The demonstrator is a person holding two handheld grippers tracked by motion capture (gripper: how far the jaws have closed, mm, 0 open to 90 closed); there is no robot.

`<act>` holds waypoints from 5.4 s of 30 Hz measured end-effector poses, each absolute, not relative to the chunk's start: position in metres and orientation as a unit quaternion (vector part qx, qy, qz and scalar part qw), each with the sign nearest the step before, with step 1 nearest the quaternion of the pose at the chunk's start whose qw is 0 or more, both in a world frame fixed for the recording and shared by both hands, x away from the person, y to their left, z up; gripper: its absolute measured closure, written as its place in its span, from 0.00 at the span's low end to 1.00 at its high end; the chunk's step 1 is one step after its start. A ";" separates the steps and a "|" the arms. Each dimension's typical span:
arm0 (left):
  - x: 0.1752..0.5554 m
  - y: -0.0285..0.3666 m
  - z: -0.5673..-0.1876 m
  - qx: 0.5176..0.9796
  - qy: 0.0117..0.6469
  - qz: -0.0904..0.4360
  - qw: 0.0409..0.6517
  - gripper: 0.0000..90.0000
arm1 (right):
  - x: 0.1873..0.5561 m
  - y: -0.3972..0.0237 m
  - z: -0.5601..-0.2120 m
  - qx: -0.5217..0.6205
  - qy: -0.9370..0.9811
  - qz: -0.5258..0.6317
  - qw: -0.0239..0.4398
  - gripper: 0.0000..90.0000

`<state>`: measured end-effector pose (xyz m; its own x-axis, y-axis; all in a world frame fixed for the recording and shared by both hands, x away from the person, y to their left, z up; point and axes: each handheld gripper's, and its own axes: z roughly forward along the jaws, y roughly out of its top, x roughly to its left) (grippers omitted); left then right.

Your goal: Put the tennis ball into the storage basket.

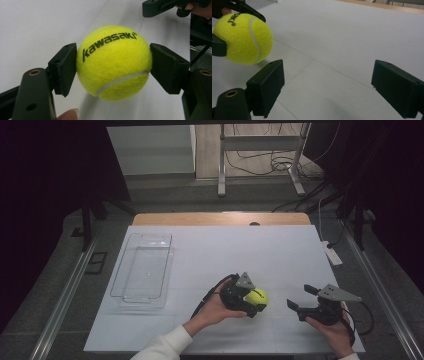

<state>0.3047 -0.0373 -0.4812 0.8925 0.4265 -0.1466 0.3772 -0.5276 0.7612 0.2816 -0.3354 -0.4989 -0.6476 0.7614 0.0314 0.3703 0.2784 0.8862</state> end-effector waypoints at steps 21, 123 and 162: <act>0.306 -0.005 -0.460 0.844 0.247 0.057 0.472 0.30 | 0.280 -0.334 -0.498 0.360 0.774 0.480 0.204 0.13; 0.328 0.093 -0.409 0.754 0.340 0.147 0.543 0.30 | 0.280 -0.334 -0.498 0.359 0.775 0.479 0.206 0.14; 0.339 0.125 -0.408 0.728 0.381 0.177 0.542 0.30 | 0.279 -0.334 -0.497 0.355 0.774 0.481 0.209 0.14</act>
